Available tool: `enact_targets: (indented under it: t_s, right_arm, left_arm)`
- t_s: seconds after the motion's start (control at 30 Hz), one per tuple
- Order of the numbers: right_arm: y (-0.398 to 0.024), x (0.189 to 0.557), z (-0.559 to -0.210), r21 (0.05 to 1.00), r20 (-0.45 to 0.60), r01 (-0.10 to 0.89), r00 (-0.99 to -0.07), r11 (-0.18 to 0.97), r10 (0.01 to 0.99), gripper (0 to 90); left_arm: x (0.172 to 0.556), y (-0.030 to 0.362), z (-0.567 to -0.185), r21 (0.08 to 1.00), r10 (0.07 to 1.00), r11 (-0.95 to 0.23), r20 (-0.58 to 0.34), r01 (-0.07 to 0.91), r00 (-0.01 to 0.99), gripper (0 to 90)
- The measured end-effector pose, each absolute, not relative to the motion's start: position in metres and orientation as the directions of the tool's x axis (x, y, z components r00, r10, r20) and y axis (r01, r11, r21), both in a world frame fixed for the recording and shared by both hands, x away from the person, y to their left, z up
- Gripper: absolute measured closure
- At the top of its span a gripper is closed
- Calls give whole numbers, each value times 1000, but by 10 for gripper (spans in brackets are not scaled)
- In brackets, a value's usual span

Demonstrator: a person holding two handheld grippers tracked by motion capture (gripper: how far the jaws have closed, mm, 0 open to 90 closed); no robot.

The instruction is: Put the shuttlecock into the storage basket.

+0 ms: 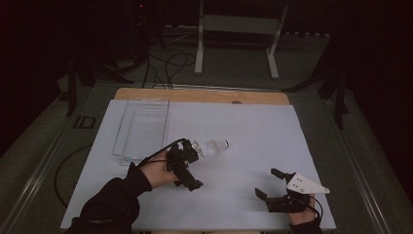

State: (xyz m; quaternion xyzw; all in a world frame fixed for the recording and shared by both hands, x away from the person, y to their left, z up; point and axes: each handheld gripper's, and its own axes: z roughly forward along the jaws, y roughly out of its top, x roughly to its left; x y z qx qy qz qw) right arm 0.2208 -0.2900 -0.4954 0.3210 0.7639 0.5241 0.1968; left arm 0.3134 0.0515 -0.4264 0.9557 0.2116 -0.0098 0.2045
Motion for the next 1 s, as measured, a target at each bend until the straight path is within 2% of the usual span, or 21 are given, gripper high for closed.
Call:
enact_targets:
  t_s: [0.37,1.0]
  right_arm:
    - [-290,221,-496,925,37,287,-717,247,696,85]
    - [-290,221,-496,924,39,292,-713,246,700,85]
  left_arm:
    - [328,34,-426,363,408,-825,-145,432,901,1]
    - [357,12,-433,293,456,-825,-160,484,875,9]
